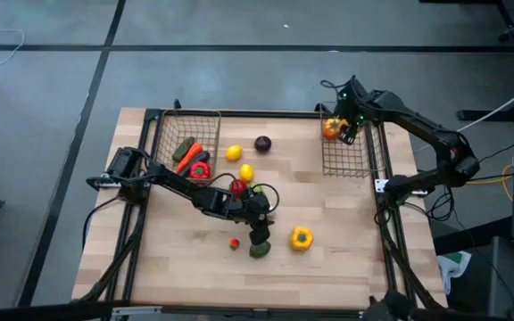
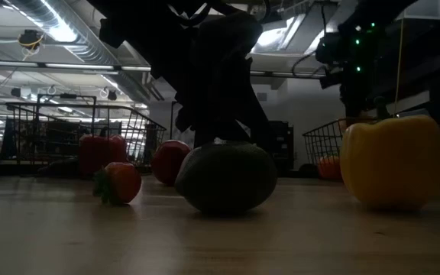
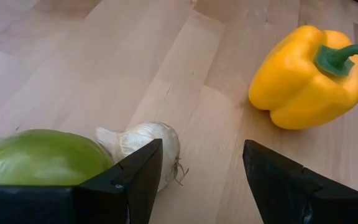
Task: Sort produce into baskets
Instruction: Put the bottom lemon into the right gold wire basket
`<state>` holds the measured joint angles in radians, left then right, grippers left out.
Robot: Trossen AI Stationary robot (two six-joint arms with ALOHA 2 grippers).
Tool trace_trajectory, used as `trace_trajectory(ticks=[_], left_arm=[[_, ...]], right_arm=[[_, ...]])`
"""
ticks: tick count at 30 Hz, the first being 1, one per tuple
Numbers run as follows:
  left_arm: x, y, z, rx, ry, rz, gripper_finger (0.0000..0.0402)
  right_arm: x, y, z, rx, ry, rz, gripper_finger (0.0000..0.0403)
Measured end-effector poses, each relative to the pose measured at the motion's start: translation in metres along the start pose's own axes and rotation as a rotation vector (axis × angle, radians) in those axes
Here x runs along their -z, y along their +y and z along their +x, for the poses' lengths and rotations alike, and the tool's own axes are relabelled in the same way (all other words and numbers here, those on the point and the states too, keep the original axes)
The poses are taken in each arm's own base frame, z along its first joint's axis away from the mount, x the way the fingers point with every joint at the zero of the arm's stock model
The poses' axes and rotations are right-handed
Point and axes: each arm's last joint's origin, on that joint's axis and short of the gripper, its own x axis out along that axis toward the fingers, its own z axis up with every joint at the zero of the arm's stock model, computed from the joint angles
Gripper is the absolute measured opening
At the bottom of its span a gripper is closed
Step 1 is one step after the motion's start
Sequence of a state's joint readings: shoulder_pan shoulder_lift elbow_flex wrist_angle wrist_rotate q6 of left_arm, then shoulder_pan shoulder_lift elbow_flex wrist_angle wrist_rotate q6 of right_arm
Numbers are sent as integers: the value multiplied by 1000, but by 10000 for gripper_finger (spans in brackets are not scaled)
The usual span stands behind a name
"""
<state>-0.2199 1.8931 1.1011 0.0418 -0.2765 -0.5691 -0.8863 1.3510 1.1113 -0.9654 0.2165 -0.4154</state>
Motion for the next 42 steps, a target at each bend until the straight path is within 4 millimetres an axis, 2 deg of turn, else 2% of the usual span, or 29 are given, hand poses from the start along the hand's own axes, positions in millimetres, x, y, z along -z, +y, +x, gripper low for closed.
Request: trace_trajectory(ticks=[5, 14, 21, 42], left_arm=[[0, 1, 0, -18, -12, 0, 219], [0, 1, 0, -19, -12, 0, 219], [0, 1, 0, -20, -12, 0, 219], [0, 1, 0, -20, -12, 0, 219]], right_arm=[[9, -9, 21, 32, -13, 96, 250], [25, -11, 54, 75, -45, 149, 250], [27, -10, 61, 98, -71, 161, 250], [28, -7, 77, 95, -4, 155, 250]])
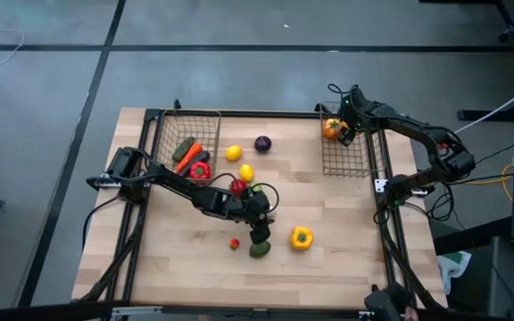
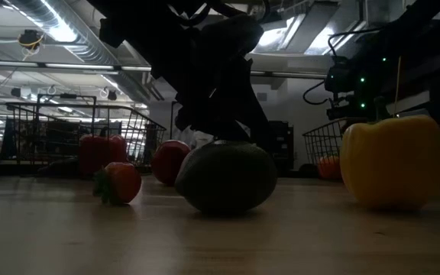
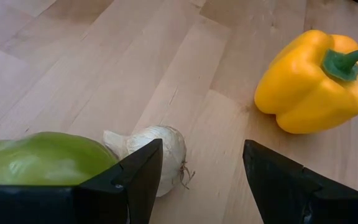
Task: Sort produce into baskets
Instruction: Put the bottom lemon into the right gold wire basket, then put the white garlic into the left gold wire basket
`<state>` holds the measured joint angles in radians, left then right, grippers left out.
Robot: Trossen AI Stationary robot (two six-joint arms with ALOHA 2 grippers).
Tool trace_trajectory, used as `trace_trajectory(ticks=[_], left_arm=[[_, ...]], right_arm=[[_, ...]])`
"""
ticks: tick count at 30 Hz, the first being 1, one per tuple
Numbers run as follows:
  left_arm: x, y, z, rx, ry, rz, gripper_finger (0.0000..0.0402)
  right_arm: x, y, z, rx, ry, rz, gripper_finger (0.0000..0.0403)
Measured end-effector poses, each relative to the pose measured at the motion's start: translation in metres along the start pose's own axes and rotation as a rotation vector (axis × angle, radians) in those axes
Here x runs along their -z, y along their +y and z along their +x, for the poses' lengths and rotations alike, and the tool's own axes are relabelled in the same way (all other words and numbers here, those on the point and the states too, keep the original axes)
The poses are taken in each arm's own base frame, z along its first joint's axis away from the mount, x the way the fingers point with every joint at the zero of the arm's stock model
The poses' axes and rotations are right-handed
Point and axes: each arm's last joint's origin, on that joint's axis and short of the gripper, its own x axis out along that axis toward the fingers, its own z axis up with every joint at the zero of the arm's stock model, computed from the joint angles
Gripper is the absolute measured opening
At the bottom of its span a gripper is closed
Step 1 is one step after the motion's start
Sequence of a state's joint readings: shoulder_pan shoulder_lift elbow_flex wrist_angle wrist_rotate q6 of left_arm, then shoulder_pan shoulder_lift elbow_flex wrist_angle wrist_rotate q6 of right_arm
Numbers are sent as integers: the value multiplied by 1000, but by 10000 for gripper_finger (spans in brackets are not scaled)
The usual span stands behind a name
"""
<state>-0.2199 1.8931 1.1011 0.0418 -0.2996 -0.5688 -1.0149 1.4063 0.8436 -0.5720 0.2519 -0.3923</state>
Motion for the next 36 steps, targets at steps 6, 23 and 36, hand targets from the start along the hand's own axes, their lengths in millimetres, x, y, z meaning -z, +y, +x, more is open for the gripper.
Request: trace_trajectory(ticks=[6, 23, 36], left_arm=[[0, 0, 0, 0, 0, 0, 219], [0, 0, 0, 0, 0, 0, 219], [0, 0, 0, 0, 0, 0, 219]], right_arm=[[0, 0, 0, 1, -5, 2, 250], [-7, -3, 2, 47, -57, 101, 312], [-7, -2, 3, 22, -57, 90, 330]])
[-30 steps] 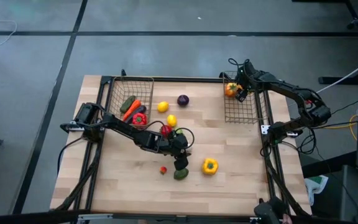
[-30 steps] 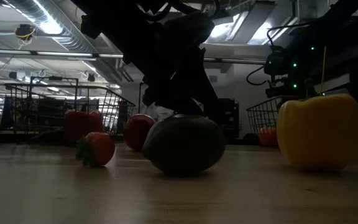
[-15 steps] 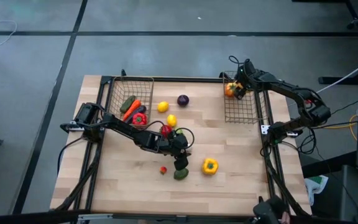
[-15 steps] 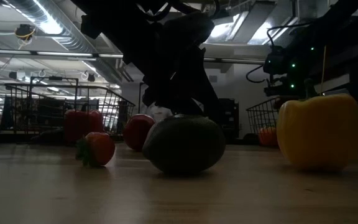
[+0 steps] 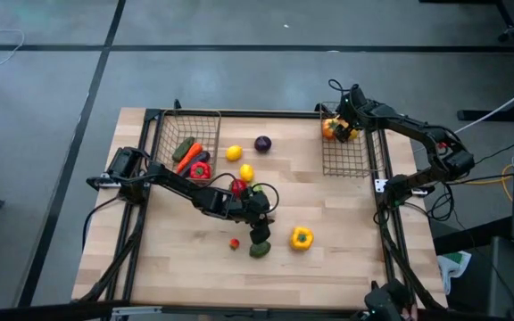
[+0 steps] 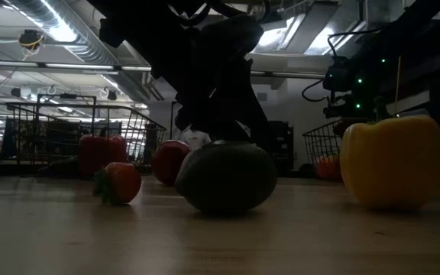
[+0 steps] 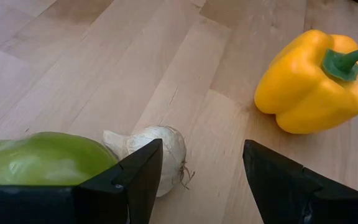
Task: Sort produce into baskets
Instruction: Put the white garlic into the left gold wire basket
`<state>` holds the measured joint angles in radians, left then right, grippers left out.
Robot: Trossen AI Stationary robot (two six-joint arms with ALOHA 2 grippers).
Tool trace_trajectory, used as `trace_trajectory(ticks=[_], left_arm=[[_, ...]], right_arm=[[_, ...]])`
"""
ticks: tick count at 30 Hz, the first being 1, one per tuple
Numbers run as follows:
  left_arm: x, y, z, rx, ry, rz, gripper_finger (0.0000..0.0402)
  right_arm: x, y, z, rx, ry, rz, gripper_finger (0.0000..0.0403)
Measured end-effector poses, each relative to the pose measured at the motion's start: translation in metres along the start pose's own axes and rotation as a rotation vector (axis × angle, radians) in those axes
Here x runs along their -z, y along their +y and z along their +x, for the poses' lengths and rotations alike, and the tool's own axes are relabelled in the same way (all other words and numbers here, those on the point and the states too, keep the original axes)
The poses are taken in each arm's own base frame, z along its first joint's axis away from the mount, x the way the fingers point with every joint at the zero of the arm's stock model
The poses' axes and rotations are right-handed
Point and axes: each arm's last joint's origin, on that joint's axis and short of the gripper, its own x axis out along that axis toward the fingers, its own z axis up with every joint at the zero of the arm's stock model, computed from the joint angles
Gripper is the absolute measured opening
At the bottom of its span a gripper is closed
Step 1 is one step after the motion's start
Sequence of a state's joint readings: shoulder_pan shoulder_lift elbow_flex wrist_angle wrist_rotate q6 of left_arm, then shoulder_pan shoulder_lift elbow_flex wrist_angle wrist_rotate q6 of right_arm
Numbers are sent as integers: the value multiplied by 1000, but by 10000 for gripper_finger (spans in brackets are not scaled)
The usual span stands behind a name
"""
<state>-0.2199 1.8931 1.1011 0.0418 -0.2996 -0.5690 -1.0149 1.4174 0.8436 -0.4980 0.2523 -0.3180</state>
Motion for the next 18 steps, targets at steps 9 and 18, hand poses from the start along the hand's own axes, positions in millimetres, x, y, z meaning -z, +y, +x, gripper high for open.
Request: trace_trajectory(ticks=[9, 18], left_arm=[[0, 0, 0, 0, 0, 0, 219], [0, 0, 0, 0, 0, 34, 219]], right_arm=[[0, 0, 0, -1, 0, -2, 331], [0, -5, -20, 17, -75, 15, 331]])
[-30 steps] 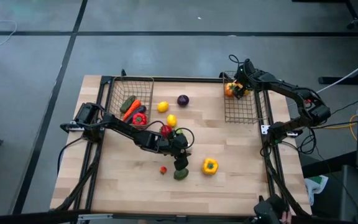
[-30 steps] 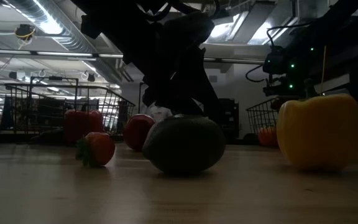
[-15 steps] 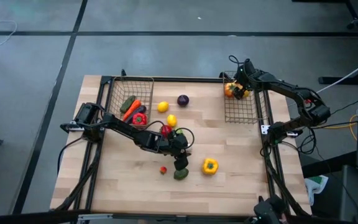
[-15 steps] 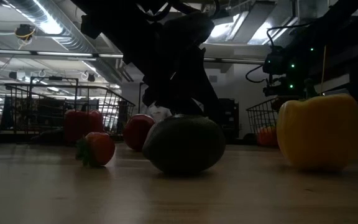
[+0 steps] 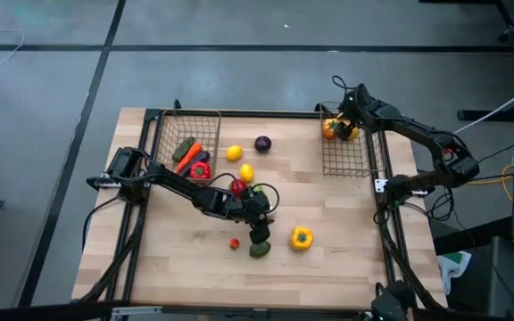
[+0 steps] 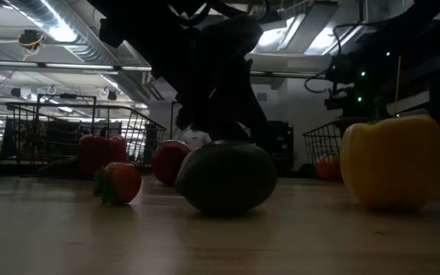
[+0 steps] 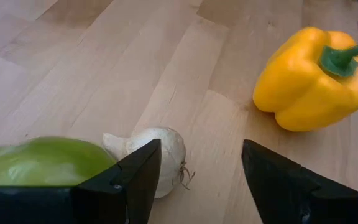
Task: Sort produce into baskets
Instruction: Put the white garlic into the left gold wire basket
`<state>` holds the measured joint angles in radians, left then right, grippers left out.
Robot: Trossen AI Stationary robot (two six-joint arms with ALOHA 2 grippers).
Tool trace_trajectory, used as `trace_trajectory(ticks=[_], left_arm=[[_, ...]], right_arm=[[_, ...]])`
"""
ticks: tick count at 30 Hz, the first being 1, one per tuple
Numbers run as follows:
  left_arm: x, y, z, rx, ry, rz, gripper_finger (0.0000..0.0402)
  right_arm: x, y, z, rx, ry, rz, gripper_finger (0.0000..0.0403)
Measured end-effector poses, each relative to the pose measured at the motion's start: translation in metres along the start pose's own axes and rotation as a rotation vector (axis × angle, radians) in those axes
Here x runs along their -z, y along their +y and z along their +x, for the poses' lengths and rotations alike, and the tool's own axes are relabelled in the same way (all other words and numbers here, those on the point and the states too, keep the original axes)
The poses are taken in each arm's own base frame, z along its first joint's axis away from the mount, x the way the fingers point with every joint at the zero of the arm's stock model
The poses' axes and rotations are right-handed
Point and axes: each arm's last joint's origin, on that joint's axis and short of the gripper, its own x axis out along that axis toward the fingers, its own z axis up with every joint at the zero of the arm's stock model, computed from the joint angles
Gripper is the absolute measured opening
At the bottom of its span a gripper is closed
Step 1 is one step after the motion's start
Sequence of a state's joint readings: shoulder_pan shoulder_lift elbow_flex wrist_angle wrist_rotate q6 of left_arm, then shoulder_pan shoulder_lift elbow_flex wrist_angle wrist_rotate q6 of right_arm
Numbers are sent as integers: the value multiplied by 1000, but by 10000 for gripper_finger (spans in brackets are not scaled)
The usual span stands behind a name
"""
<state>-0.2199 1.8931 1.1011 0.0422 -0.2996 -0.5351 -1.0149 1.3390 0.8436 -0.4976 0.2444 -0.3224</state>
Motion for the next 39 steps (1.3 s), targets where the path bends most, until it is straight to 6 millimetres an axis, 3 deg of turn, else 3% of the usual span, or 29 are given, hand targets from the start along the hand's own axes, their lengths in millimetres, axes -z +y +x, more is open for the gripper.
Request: trace_trajectory(ticks=[9, 15, 26, 33, 39], left_arm=[[-10, 9, 3, -6, -43, 107, 219], [-24, 16, 6, 2, -131, 118, 219], [-35, 30, 9, -20, -172, 162, 219], [-29, 37, 11, -7, -79, 173, 219], [-21, 26, 9, 27, -41, 253, 219]], right_arm=[[1, -7, -38, -28, -160, 31, 331], [0, -4, -55, -267, -292, 75, 331], [-3, 7, -63, -705, -418, 67, 331], [-3, 7, -63, -723, -418, 91, 331], [-4, 7, -63, -721, -421, 91, 331]])
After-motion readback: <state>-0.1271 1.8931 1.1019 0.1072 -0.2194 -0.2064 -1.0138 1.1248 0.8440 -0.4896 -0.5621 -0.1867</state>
